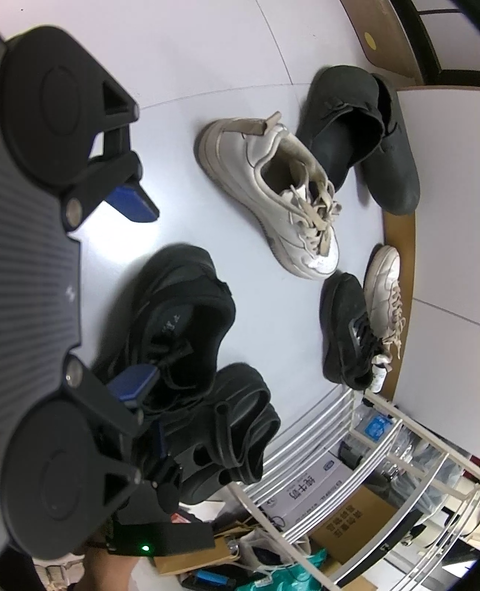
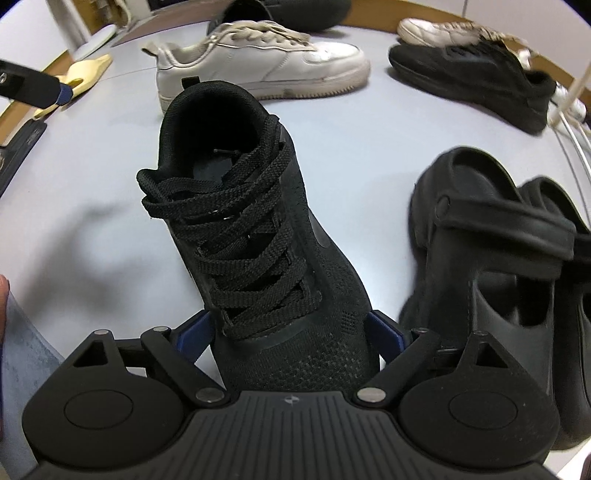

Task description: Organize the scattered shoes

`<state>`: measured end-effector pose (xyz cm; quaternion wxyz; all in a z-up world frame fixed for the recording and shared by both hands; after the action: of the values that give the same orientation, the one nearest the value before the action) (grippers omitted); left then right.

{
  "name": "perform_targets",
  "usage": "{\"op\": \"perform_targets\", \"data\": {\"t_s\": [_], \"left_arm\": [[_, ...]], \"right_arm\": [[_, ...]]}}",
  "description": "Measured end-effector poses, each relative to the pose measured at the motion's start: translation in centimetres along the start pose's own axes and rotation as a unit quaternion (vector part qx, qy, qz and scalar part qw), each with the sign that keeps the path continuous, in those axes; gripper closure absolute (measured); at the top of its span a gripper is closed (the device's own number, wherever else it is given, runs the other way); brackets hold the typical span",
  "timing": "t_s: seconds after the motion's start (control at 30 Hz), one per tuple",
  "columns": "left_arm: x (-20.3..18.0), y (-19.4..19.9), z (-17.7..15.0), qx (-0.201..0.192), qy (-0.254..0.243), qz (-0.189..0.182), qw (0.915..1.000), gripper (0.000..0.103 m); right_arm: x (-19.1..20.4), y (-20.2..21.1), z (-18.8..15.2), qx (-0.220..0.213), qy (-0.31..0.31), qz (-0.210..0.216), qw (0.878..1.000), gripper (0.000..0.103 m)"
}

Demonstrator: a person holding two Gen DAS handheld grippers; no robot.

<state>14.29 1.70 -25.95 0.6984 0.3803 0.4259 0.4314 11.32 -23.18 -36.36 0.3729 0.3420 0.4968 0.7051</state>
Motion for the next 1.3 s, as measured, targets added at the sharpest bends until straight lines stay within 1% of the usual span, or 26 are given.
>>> {"op": "perform_targets", "data": {"t_s": [0.03, 0.1, 0.17, 0.37, 0.43, 0.47, 0.53, 0.57, 0.67, 0.77, 0.83, 0.87, 0.93, 1.03, 1.13, 1.3], "left_arm": [[0.0, -0.1, -0.1, 0.001, 0.0, 0.0, 1.0, 0.017], [0.0, -0.2, -0.2, 0.004, 0.0, 0.0, 1.0, 0.017], [-0.1, -0.2, -0.2, 0.005, -0.002, -0.001, 1.0, 0.017], [-0.2, -0.3, -0.3, 0.007, -0.002, -0.001, 1.0, 0.017], [-0.3, -0.4, -0.4, 0.008, -0.002, 0.0, 1.0, 0.017], [-0.4, -0.5, -0.4, 0.009, -0.004, 0.0, 0.9999, 0.017], [-0.5, -0.5, -0.4, 0.01, -0.005, -0.001, 0.9999, 0.017], [-0.5, -0.5, -0.4, 0.01, -0.006, -0.003, 0.9999, 0.017], [-0.5, -0.6, -0.5, 0.011, -0.006, -0.001, 0.9999, 0.017], [-0.4, -0.7, -0.6, 0.013, -0.003, 0.0, 0.9999, 0.017], [-0.4, -0.7, -0.7, 0.013, -0.004, 0.0, 0.9999, 0.017], [-0.5, -0.7, -0.6, 0.013, -0.004, -0.001, 0.9999, 0.017], [-0.5, -0.7, -0.6, 0.013, -0.004, -0.002, 0.9999, 0.017], [-0.7, -0.6, -0.5, 0.011, -0.005, -0.006, 0.9999, 0.017], [-0.6, -0.6, -0.5, 0.011, -0.005, -0.004, 0.9999, 0.017], [-0.5, -0.6, -0.5, 0.009, -0.005, -0.002, 0.9999, 0.017]], "right_arm": [[0.1, 0.3, 0.2, -0.007, 0.018, 0.001, 1.0, 0.011], [0.5, 0.8, 0.6, -0.025, 0.069, -0.01, 0.997, 0.006], [0.6, 0.7, 1.2, -0.02, 0.124, -0.013, 0.992, 0.004], [0.6, -0.5, 1.4, -0.007, 0.145, 0.025, 0.989, 0.004], [0.5, -1.0, 1.5, -0.006, 0.144, 0.03, 0.989, 0.004], [0.4, -1.3, 1.5, -0.006, 0.144, 0.033, 0.989, 0.004], [0.1, -1.8, 1.3, -0.011, 0.11, 0.045, 0.993, 0.005], [0.2, -1.5, 1.3, -0.011, 0.105, 0.046, 0.993, 0.008], [0.1, -1.2, 0.8, -0.01, 0.064, 0.041, 0.997, 0.011], [0.1, -1.3, 0.8, -0.006, 0.04, 0.037, 0.998, 0.012], [0.1, -1.3, 0.7, 0.0, 0.011, 0.031, 0.999, 0.012], [0.1, -1.2, 0.7, 0.003, -0.004, 0.028, 1.0, 0.013], [0.1, -1.1, 0.6, 0.011, -0.063, 0.018, 0.998, 0.012], [0.3, -1.0, 0.6, 0.023, -0.09, 0.018, 0.996, 0.011], [0.1, -0.8, 0.8, 0.018, -0.075, 0.033, 0.996, 0.01], [-0.3, -0.1, 0.9, -0.008, -0.033, 0.046, 0.998, 0.01]]}}
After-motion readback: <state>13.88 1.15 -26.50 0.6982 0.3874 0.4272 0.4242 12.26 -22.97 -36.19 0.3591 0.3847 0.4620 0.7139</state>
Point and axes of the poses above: each gripper's, at about its wrist camera, not at the fingertips, and y roughly against the way its jaws point, x to its left, z to its top, the point moved 6 cm from there along -y, roughly the way its jaws point, and after that the axes turned 9 degrees about x, right-handed, at the moved point
